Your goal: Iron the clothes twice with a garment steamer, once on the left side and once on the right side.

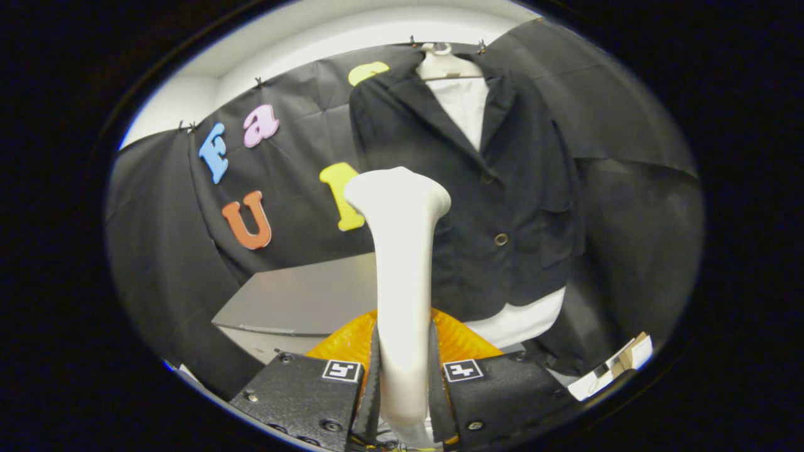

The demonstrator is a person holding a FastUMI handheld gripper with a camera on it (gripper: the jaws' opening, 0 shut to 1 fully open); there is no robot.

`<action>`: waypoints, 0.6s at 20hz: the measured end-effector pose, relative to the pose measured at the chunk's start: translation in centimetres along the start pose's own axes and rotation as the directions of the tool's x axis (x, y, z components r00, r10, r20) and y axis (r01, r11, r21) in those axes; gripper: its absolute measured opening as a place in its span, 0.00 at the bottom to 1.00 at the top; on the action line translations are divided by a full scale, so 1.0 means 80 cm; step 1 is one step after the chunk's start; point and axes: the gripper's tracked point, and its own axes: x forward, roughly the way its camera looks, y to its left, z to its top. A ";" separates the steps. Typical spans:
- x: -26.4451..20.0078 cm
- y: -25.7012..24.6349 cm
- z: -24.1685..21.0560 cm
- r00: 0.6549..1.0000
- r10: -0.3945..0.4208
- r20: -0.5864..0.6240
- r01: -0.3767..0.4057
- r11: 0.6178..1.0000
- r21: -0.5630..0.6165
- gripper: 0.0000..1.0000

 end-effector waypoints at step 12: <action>0.021 -0.016 0.209 0.928 0.092 0.360 -0.076 0.995 -0.059 0.35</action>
